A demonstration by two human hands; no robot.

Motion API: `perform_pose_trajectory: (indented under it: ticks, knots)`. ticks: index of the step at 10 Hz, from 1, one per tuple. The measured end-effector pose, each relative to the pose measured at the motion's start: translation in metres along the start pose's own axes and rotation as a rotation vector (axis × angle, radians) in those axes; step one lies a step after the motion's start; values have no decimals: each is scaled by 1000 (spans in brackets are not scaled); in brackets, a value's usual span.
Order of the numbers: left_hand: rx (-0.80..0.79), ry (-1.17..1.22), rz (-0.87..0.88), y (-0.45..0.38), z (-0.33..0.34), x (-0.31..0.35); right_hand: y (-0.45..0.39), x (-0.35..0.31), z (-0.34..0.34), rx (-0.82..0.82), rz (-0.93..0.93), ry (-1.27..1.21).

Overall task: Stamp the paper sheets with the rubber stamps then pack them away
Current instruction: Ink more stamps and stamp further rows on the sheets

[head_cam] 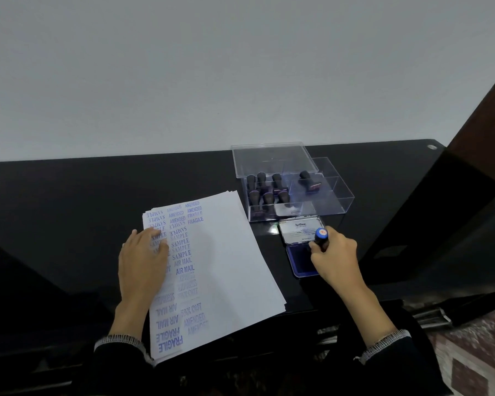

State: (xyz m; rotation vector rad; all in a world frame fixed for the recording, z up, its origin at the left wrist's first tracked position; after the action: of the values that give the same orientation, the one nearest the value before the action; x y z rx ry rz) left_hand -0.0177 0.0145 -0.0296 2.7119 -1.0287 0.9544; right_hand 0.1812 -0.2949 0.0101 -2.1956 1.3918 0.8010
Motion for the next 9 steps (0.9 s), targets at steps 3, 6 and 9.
perform_pose_trajectory:
  ticks: [3,6,9]
  knots:
    - [-3,-23,-6,0,1,-1,2,1,3,23,-1,-7]
    - [-4,-22,-5,0,1,-1,-1,2,3,-4,6,-16]
    - [-4,-11,-6,0,1,-2,-4,5,5,-14,19,0]
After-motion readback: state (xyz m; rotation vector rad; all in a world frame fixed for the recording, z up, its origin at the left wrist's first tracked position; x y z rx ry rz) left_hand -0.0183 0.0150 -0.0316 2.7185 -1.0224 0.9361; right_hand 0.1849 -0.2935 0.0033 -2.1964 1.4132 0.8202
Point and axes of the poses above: each hand's wrist, its own y-axis away from the middle knuckle, its own z-axis out of the palm, x = y × z, the point moved 5 cm from there along -y, towards the middle knuckle, and after that the axes turned 7 degrees about -x, right-handed, at the moved point
